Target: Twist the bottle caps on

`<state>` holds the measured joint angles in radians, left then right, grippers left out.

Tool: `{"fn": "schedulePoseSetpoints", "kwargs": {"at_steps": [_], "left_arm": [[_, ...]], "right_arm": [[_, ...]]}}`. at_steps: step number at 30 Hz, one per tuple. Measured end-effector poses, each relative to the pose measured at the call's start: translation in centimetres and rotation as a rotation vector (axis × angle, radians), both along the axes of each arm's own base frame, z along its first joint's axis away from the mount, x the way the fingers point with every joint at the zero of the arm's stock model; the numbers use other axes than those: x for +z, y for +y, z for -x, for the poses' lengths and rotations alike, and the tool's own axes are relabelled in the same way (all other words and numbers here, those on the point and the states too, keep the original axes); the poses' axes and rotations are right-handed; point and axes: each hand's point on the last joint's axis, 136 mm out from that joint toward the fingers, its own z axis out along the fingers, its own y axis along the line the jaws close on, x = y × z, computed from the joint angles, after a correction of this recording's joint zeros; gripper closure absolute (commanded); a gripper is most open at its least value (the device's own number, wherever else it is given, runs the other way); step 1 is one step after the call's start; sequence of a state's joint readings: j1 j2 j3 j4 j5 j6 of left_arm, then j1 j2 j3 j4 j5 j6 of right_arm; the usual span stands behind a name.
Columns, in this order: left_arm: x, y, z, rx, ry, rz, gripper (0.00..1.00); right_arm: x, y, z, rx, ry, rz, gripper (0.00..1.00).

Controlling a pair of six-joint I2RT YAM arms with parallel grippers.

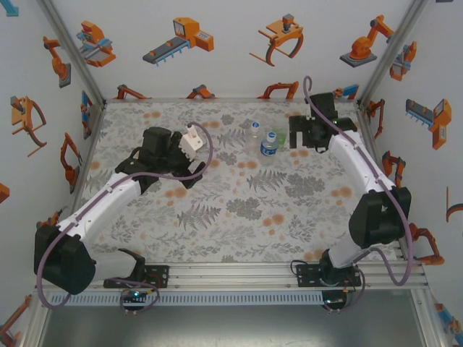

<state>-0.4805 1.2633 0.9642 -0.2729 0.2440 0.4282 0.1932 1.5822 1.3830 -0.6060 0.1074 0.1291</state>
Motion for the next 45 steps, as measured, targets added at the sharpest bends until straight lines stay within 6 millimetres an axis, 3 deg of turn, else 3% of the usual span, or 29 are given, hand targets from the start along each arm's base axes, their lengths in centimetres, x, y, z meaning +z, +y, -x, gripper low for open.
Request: {"fn": "schedulePoseSetpoints", "kwargs": {"at_steps": [4,8,14,19,24,29,34,39,45], "left_arm": [[-2.9,4.2,-2.4,0.224,-0.018,-0.041,0.03],[-6.1,8.6,-3.5,0.412,-0.03,-0.073,0.03],[-10.2,14.0,-4.4,0.615,-0.041,-0.039,0.03],[-12.2,16.5,-5.1,0.705,-0.059,0.055,0.03],[-12.3,18.4,-5.5,0.772,-0.093,0.155,0.03],[-10.8,18.8,-6.4,0.762,-0.147,0.264,0.03],[-13.1,19.6,-6.4,0.775,-0.09,0.312,0.03],[-12.8,19.4,-6.5,0.769,-0.09,0.332,0.03],[-12.7,19.4,-6.5,0.77,-0.088,0.339,0.03]], "right_arm": [[-4.9,-3.0,1.7,-0.061,-0.013,0.043,0.01],[-9.3,-5.5,3.4,-0.112,-0.059,0.06,0.01],[-14.0,-7.4,4.9,-0.128,-0.149,0.081,0.01],[-13.1,-8.5,3.4,-0.16,-0.282,0.06,0.01],[-12.4,-9.2,3.5,-0.162,-0.397,0.016,0.01],[-13.8,-8.4,4.9,-0.126,-0.412,-0.015,0.0],[-12.3,-8.9,4.3,-0.156,-0.479,-0.009,0.01],[-11.8,-10.2,4.3,-0.233,-0.501,0.013,0.01],[-11.8,-10.4,4.3,-0.246,-0.502,0.013,0.01]]}}
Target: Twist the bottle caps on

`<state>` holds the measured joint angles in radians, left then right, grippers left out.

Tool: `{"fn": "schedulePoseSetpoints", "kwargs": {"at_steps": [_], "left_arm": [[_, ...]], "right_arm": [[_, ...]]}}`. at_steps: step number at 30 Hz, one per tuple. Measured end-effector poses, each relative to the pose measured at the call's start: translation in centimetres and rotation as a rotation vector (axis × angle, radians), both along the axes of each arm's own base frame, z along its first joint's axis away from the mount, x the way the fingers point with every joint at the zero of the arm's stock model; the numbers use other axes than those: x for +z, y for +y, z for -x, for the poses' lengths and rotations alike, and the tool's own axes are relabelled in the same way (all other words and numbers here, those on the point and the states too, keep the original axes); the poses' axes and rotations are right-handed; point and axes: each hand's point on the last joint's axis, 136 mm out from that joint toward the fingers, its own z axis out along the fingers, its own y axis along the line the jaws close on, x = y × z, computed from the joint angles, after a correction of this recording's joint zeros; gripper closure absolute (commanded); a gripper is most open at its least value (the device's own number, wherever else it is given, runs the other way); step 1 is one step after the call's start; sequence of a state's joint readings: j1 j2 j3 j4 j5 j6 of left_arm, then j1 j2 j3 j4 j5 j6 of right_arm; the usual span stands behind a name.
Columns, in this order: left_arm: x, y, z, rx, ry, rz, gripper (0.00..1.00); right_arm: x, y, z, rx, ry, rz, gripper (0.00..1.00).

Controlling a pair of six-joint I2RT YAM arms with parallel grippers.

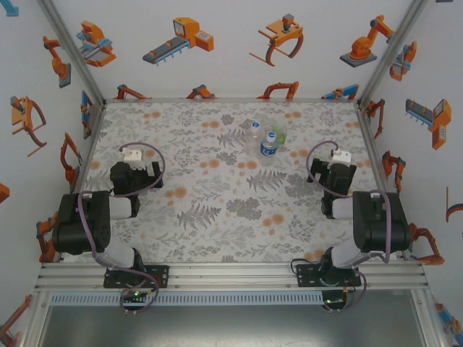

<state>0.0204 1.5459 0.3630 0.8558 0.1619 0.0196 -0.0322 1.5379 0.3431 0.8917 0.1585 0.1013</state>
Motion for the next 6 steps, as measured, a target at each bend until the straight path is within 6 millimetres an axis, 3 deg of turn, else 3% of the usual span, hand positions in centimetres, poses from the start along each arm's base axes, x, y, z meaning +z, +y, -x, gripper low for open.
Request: {"fn": "schedulePoseSetpoints", "kwargs": {"at_steps": [6], "left_arm": [[0.01,-0.05,0.0,0.0,0.0,0.007,0.03]], "right_arm": [[-0.07,0.8,-0.31,0.049,0.011,-0.007,0.01]]}}
